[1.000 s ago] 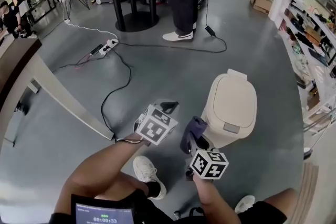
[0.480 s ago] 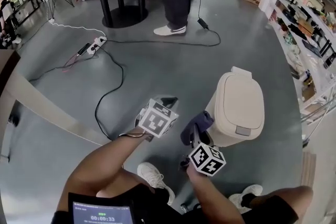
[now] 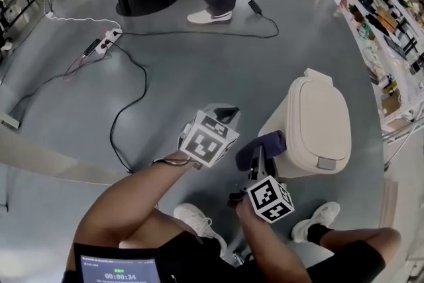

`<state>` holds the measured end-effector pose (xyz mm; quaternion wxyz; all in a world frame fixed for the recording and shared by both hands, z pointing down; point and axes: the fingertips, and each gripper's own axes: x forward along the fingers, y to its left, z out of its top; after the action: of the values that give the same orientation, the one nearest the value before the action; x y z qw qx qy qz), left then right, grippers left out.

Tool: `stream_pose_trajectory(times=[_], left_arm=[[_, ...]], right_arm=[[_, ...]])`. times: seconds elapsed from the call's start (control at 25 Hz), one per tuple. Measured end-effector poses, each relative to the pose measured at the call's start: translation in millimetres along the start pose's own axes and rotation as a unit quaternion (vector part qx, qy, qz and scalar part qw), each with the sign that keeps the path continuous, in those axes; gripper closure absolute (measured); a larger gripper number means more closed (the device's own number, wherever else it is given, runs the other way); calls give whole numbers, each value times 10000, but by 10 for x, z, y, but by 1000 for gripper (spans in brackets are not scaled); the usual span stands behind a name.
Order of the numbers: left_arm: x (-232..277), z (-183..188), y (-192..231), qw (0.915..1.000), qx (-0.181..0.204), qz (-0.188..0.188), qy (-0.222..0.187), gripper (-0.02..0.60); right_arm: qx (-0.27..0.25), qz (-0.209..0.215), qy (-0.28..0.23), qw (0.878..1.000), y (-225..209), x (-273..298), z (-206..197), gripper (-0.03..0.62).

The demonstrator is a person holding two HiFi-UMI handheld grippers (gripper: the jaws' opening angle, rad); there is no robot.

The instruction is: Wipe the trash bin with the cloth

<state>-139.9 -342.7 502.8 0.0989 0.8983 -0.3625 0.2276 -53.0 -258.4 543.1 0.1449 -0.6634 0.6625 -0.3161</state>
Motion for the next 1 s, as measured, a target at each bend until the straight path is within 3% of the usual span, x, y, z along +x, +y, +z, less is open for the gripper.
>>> stream_pose_trajectory(times=[0.56,1.0], left_arm=[[416,-128,-64,9982,462,-313,203,583],[372,-372,31,9980,251,-283,500,583]], right_arm=[[261,-599,103,9978,-538,74,-292,519],[474,-1136,565,9908,-1141,144,-913,519]])
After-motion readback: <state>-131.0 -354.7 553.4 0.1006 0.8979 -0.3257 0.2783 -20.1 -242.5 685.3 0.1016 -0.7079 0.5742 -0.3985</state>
